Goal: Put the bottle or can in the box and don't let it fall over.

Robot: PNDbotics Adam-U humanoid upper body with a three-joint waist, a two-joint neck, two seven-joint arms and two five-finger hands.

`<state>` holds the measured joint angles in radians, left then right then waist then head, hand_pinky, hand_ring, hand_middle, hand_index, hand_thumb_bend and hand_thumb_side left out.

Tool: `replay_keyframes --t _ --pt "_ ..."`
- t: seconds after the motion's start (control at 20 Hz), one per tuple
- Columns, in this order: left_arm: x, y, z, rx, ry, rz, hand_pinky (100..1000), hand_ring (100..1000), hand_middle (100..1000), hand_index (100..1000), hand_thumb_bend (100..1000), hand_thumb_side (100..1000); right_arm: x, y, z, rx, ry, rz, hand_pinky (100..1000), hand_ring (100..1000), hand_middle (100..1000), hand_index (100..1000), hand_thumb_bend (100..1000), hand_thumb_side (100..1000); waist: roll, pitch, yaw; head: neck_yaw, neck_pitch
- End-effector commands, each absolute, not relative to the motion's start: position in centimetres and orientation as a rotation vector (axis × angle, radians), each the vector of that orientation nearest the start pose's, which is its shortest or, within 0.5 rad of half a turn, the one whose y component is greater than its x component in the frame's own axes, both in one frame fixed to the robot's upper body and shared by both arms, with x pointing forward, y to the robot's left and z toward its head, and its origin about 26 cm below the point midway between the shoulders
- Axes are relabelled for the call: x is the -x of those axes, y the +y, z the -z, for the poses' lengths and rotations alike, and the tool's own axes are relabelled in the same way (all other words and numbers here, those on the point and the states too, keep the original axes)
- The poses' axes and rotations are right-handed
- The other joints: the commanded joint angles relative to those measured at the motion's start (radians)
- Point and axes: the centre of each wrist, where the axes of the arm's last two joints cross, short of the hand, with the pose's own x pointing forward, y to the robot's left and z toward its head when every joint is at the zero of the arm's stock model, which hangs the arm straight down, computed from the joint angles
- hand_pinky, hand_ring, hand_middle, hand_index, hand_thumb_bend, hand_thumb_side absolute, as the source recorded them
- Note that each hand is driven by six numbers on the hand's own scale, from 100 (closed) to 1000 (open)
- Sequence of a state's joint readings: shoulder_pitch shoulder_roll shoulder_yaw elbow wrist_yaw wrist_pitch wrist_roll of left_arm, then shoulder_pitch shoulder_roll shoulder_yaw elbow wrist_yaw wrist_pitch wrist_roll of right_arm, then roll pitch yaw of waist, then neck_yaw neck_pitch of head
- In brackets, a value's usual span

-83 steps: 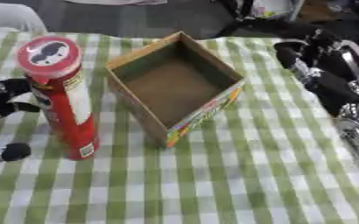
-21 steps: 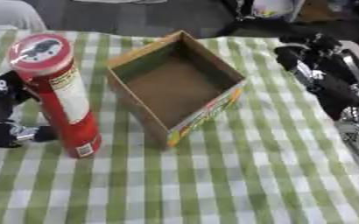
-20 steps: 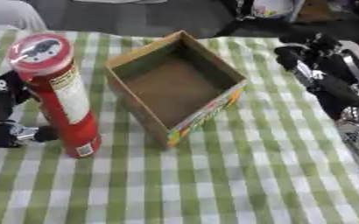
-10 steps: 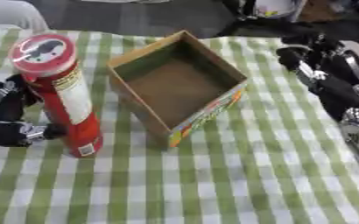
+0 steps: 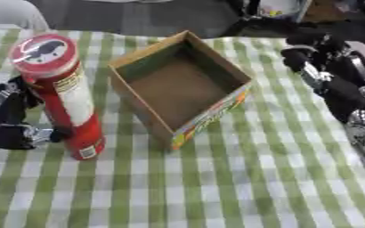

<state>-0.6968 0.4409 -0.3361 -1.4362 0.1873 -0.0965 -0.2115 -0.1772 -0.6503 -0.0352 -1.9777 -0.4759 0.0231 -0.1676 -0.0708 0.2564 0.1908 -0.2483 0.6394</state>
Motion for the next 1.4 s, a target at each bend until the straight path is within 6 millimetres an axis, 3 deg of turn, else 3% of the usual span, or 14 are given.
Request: replay_keyframes --t 0.05,0.4,0.8,1.0,1.15,1.4 --pt "-40.6 20.6 -19.1 0.161 -2.013 0.893 676 821 743 808 860 282 -28.3 -32.5 -21.4 0.063 -2.122 -0.199 816 772 751 813 406 270 0.003 -0.014 -0.003 0.002 -0.013" --pt "-40.6 20.3 -18.9 0.170 -2.016 0.847 583 711 603 757 826 224 -28.3 -32.5 -21.3 0.064 -2.119 -0.193 817 772 752 813 406 271 0.003 -0.015 -0.004 0.003 -0.014" --pt "-40.6 20.0 -18.6 0.204 -2.003 0.812 499 619 530 641 783 145 -28.3 -32.5 -21.2 0.065 -2.117 -0.192 817 773 752 813 403 271 0.003 -0.015 -0.005 0.002 -0.014" --pt "-40.7 19.9 -18.6 0.217 -1.992 0.803 497 610 521 628 773 129 -28.3 -32.5 -21.2 0.065 -2.117 -0.191 817 773 752 813 402 272 0.002 -0.015 -0.005 0.002 -0.015" --pt "-40.6 19.8 -18.7 0.225 -1.990 0.810 538 659 557 650 780 134 -28.3 -32.5 -21.2 0.067 -2.117 -0.191 817 773 753 814 401 272 0.002 -0.015 -0.005 0.002 -0.015" --pt "-40.5 19.6 -18.8 0.247 -1.991 0.814 468 587 507 610 710 100 -28.3 -32.5 -21.2 0.068 -2.116 -0.191 817 774 753 814 399 273 0.002 -0.015 -0.005 0.003 -0.016"
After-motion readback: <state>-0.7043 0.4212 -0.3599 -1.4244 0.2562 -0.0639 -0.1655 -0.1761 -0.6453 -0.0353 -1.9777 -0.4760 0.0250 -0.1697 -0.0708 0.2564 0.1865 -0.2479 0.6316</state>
